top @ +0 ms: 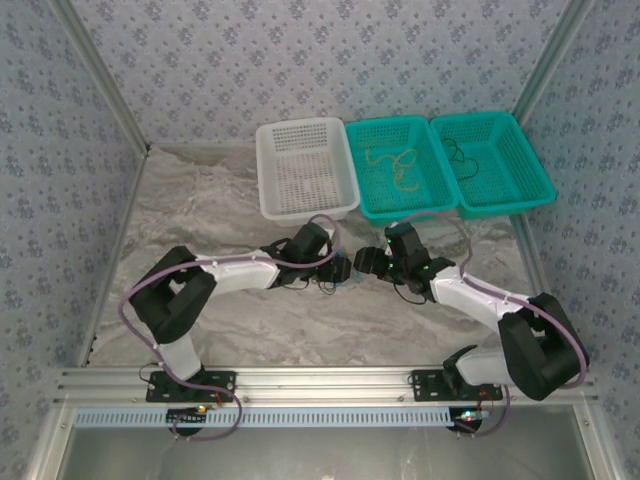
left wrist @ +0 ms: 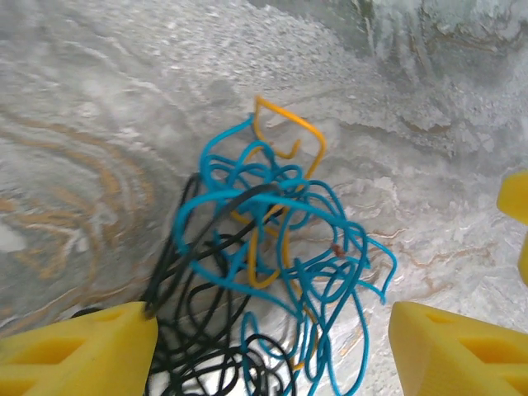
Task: Untangle the cables
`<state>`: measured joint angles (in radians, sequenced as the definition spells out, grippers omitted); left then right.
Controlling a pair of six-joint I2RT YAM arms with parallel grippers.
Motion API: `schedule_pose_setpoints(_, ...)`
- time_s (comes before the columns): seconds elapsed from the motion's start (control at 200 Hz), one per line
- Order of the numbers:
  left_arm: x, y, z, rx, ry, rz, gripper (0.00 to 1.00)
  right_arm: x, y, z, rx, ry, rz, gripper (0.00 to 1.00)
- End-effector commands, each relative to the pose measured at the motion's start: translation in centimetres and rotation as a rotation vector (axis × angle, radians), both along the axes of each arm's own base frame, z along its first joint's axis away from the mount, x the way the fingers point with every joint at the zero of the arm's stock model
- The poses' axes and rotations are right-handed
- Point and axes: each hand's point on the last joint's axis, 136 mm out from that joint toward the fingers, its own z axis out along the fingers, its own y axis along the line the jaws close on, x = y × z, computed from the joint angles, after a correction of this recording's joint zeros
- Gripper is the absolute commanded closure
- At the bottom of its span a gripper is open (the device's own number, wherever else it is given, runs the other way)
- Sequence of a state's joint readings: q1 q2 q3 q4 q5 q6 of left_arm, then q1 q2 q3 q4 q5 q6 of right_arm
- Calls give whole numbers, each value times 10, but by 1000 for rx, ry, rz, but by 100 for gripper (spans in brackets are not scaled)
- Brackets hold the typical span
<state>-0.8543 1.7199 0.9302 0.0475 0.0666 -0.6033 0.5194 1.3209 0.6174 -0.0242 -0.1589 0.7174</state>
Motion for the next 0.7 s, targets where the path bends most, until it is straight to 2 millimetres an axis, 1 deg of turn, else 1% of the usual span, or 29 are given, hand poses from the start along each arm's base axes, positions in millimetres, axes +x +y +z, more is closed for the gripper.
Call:
schedule_pose_setpoints(0.0,16,12,19,-22,-59,113,27,1,13,3,36,-24,67,34)
schedule_pose_setpoints(0.045,17,14,17,-25,-46,129,29,1,18,3,48,-27,90,35)
schedule_pose_setpoints(0.185,18,10,16,-48,-22,120,34,2,33,4,59,-24,163,42)
schedule_pose_setpoints(0.345,19,8,15,-40,-8,114,42,5,36,-5,40,-2,164,47)
schedule_pose_setpoints(0.475,20,9,11,-33,2,121,45,9,41,-7,54,-2,173,53)
schedule_pose_setpoints(0.555,21,8,8,-33,17,124,46,12,44,-9,59,-1,177,60)
schedule_pose_setpoints(0.695,22,6,6,-30,26,119,47,16,48,-9,65,2,183,64)
